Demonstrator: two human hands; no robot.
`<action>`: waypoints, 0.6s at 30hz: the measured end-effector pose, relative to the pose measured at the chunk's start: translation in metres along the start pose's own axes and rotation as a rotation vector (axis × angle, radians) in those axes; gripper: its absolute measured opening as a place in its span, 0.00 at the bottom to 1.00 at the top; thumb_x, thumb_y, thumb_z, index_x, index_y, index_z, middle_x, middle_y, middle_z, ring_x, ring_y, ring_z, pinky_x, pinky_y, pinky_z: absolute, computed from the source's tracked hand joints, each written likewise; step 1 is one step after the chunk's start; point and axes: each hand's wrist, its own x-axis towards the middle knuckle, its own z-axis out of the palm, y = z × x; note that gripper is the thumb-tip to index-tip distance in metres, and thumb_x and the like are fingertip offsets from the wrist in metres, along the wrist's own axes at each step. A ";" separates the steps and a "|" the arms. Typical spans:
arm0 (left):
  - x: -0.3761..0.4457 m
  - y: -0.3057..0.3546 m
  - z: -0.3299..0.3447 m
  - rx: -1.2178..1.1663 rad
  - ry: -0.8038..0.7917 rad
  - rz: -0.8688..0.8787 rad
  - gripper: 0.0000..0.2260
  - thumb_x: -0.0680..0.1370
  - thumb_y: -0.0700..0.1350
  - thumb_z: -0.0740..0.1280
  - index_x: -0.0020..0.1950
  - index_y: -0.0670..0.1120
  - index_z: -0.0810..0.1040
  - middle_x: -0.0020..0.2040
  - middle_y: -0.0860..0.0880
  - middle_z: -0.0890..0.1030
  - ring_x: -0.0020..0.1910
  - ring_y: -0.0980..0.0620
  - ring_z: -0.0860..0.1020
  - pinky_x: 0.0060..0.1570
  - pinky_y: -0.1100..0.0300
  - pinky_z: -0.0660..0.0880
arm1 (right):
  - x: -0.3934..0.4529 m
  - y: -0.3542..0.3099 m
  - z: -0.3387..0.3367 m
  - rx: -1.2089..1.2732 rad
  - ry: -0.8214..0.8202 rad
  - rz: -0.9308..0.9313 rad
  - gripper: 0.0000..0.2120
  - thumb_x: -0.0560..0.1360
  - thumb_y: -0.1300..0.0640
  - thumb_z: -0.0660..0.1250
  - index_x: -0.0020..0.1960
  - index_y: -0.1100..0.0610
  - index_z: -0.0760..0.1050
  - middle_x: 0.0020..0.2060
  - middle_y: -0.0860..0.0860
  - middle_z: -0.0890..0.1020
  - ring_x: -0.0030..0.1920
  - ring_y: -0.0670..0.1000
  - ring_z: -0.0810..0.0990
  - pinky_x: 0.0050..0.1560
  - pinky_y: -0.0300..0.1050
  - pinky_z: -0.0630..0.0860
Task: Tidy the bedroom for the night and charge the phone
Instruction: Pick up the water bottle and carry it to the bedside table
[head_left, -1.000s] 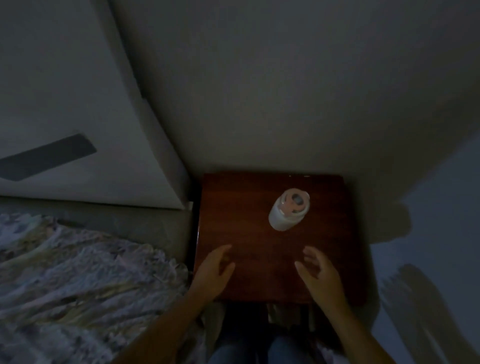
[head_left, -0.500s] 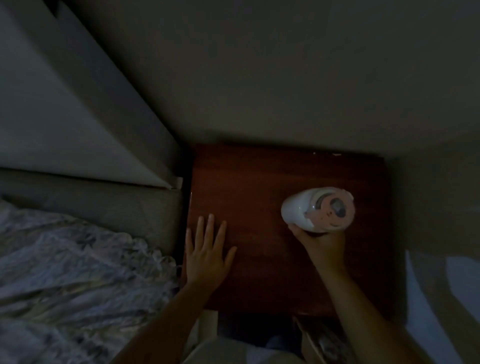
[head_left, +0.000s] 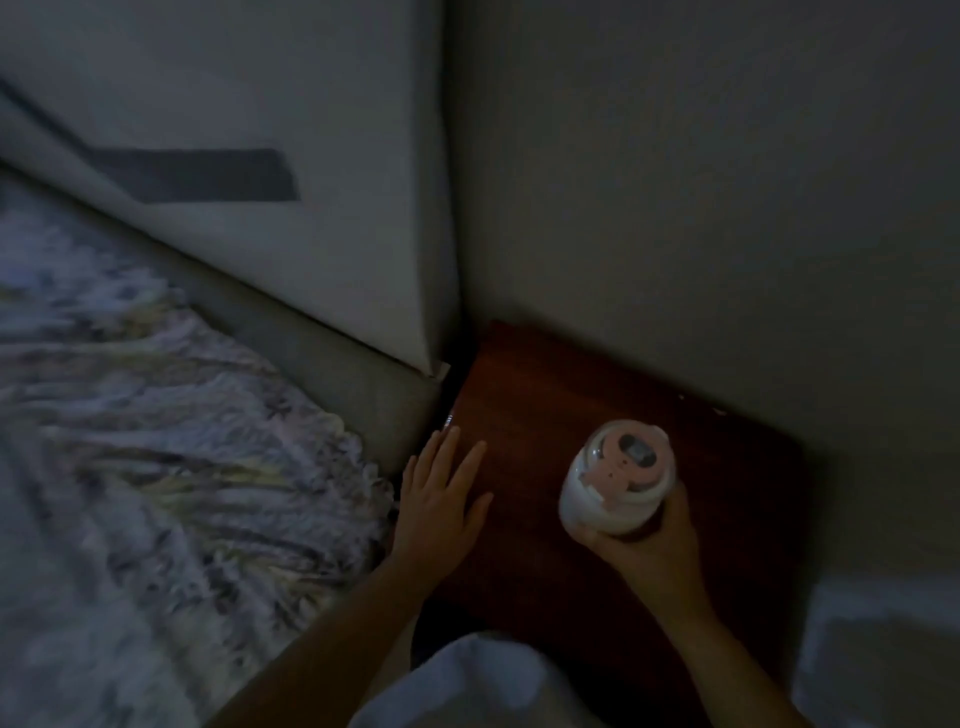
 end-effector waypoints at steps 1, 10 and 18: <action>-0.012 0.003 -0.012 -0.024 0.038 -0.017 0.23 0.71 0.54 0.56 0.65 0.49 0.65 0.64 0.38 0.75 0.66 0.39 0.68 0.56 0.40 0.71 | -0.005 -0.013 0.002 0.001 -0.036 -0.033 0.40 0.55 0.70 0.78 0.54 0.40 0.63 0.48 0.34 0.71 0.47 0.33 0.73 0.44 0.23 0.71; -0.190 0.001 -0.077 -0.771 0.539 -0.544 0.15 0.76 0.40 0.61 0.63 0.46 0.68 0.64 0.47 0.70 0.63 0.54 0.69 0.62 0.63 0.66 | -0.071 -0.109 0.073 -0.086 -0.630 -0.394 0.42 0.54 0.75 0.76 0.51 0.40 0.62 0.49 0.35 0.69 0.46 0.20 0.70 0.41 0.16 0.66; -0.374 -0.011 -0.036 -1.132 1.057 -1.010 0.14 0.75 0.35 0.62 0.60 0.45 0.70 0.55 0.47 0.75 0.56 0.53 0.74 0.51 0.61 0.69 | -0.178 -0.098 0.154 -0.384 -1.173 -0.385 0.36 0.55 0.68 0.79 0.54 0.48 0.65 0.51 0.49 0.74 0.54 0.49 0.73 0.51 0.42 0.70</action>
